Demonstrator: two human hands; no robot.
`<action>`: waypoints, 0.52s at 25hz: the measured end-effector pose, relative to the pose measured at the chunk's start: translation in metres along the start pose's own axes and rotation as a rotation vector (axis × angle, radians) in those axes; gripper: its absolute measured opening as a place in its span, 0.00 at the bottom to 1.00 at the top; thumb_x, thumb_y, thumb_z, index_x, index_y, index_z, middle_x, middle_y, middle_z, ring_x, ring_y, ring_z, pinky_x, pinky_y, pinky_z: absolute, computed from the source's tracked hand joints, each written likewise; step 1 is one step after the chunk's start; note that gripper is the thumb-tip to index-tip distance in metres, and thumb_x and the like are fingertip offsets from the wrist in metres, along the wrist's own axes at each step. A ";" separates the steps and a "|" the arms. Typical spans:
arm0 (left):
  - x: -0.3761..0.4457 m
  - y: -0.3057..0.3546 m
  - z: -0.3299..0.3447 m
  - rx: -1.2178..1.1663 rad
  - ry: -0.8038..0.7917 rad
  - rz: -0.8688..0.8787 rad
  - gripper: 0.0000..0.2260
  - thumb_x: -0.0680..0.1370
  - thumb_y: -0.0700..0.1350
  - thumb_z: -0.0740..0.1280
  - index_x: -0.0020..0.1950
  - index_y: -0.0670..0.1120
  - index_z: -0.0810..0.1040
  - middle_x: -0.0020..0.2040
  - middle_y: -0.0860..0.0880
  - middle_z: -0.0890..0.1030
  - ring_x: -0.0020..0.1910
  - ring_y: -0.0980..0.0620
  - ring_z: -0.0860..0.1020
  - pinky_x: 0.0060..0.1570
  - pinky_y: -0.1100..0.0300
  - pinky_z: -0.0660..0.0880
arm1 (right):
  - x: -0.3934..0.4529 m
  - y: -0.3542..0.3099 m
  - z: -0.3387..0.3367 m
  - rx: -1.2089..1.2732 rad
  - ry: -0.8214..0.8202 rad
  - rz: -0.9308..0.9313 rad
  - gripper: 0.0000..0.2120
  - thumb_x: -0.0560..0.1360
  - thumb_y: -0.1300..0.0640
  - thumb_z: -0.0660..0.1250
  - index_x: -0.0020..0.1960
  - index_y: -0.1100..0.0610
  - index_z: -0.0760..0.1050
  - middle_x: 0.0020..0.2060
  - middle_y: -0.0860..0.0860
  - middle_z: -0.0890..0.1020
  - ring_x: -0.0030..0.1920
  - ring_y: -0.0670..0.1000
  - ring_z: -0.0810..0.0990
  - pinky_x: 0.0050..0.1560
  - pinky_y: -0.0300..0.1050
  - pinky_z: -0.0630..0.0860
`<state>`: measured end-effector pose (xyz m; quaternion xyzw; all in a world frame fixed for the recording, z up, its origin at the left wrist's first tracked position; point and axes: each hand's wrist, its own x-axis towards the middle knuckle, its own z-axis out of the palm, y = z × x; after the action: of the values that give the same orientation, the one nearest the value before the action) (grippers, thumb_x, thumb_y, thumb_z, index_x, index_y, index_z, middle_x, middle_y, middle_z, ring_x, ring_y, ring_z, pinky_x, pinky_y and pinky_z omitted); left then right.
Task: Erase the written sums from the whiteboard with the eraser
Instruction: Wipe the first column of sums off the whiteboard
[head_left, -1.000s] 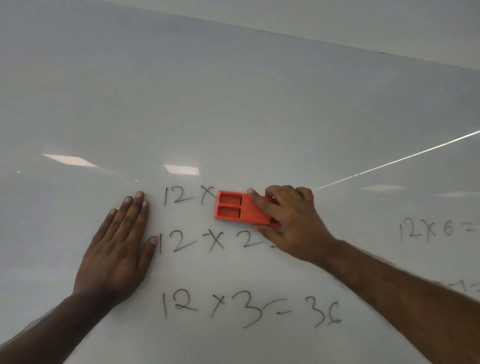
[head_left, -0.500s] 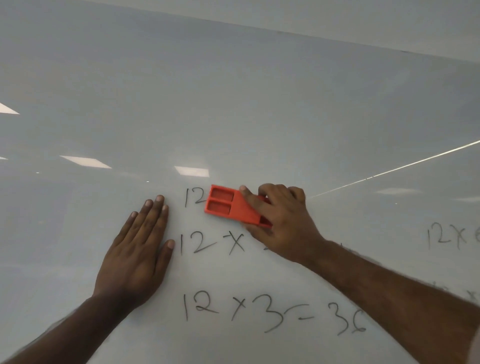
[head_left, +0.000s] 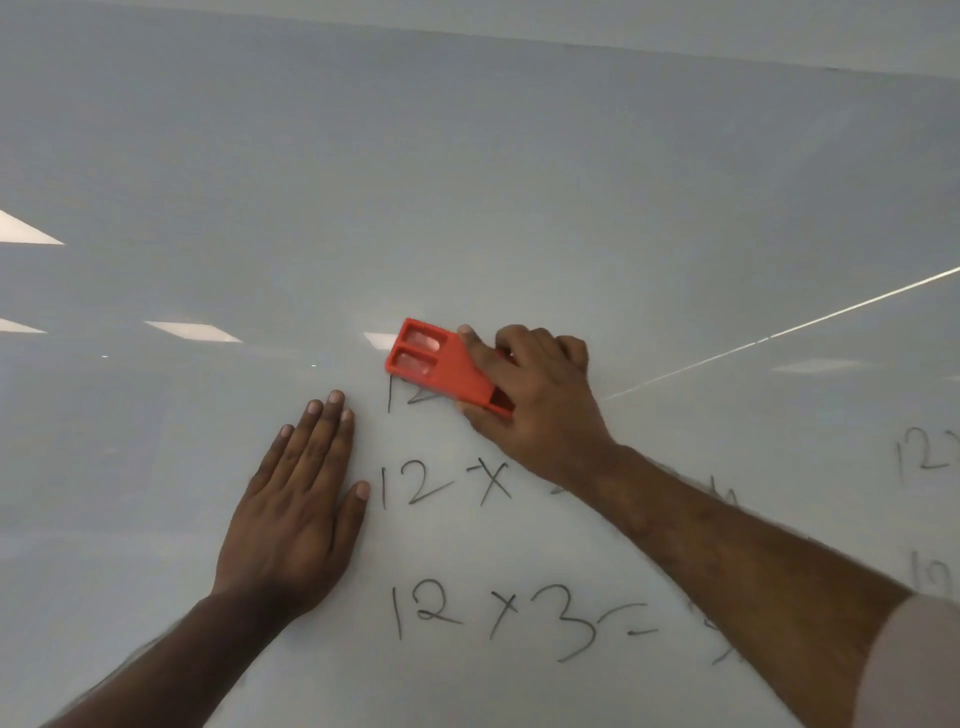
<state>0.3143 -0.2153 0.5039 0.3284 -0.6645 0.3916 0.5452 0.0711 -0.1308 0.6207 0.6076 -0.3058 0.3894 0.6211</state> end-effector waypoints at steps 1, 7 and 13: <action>0.000 0.000 0.000 0.001 0.004 -0.012 0.30 0.84 0.54 0.52 0.83 0.40 0.54 0.84 0.44 0.54 0.83 0.50 0.50 0.81 0.55 0.47 | -0.007 -0.005 0.000 0.033 -0.024 -0.087 0.30 0.74 0.42 0.66 0.73 0.55 0.72 0.51 0.52 0.75 0.49 0.54 0.75 0.52 0.50 0.61; -0.004 -0.002 0.001 0.019 0.015 -0.035 0.31 0.84 0.54 0.51 0.83 0.40 0.53 0.84 0.44 0.53 0.83 0.48 0.51 0.80 0.53 0.49 | -0.025 0.039 -0.022 -0.065 -0.076 -0.324 0.29 0.76 0.41 0.65 0.72 0.54 0.72 0.52 0.52 0.77 0.50 0.53 0.76 0.55 0.51 0.61; -0.005 -0.003 0.001 0.023 0.001 -0.035 0.30 0.84 0.53 0.51 0.83 0.41 0.52 0.84 0.45 0.52 0.83 0.49 0.49 0.81 0.54 0.47 | 0.014 -0.015 0.008 -0.015 0.047 0.056 0.30 0.73 0.43 0.68 0.71 0.55 0.73 0.50 0.52 0.76 0.48 0.55 0.75 0.50 0.51 0.61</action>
<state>0.3170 -0.2178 0.4994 0.3462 -0.6538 0.3898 0.5485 0.0920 -0.1368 0.6250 0.5846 -0.3108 0.4186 0.6216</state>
